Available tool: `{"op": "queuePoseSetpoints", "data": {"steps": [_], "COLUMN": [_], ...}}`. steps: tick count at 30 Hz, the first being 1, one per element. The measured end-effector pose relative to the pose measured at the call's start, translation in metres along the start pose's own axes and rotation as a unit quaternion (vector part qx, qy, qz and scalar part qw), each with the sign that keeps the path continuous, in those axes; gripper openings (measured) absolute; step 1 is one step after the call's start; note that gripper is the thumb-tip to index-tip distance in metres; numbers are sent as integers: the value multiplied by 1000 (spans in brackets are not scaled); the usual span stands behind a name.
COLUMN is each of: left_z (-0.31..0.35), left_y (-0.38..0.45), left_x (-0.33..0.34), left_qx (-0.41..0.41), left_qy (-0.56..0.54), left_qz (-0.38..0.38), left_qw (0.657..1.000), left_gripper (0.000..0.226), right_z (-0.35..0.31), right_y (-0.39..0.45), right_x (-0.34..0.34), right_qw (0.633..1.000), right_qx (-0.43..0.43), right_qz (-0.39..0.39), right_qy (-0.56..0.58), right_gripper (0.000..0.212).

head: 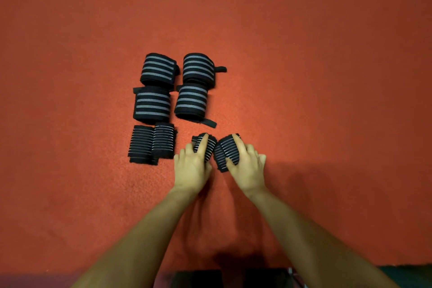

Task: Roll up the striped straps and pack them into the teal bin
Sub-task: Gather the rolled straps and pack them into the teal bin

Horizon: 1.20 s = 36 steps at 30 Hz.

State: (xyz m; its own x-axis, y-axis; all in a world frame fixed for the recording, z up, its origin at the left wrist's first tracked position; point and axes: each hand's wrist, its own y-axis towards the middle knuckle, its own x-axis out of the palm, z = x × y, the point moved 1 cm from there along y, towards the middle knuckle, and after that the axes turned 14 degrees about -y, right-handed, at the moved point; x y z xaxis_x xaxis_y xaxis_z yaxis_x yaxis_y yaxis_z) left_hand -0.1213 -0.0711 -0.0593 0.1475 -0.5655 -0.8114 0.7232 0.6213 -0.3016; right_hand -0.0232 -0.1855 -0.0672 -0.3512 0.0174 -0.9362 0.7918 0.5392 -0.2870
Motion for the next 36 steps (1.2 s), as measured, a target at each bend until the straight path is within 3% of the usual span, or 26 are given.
{"op": "queuePoseSetpoints", "data": {"steps": [8,12,19,28,32,36], "left_z": [48,103,226,385,415,423], "left_y": [-19,-32,-82,-191,-244,-282], "left_x": [10,22,76,183,243,299], "left_qx": [141,176,319,483,498,471], "left_qy": [-36,-73,-77,-65,-74,-73], "left_qz": [43,11,-62,-195,-288,-354], "left_qw": [988,982,943,851,815,805], "left_gripper": [77,71,70,68,74,69], "right_z": [46,95,218,372,414,438], "right_y": [-30,-56,-140,-277,-337,-373], "right_x": [-28,-49,-85,-98,-77,-50], "right_qw": [993,981,951,847,791,745], "right_qx": [52,87,198,421,530,597], "right_qz": [80,133,196,279,258,234], "right_qy": [72,107,134,167,165,186], "right_gripper": [69,67,66,58,43,37]}}
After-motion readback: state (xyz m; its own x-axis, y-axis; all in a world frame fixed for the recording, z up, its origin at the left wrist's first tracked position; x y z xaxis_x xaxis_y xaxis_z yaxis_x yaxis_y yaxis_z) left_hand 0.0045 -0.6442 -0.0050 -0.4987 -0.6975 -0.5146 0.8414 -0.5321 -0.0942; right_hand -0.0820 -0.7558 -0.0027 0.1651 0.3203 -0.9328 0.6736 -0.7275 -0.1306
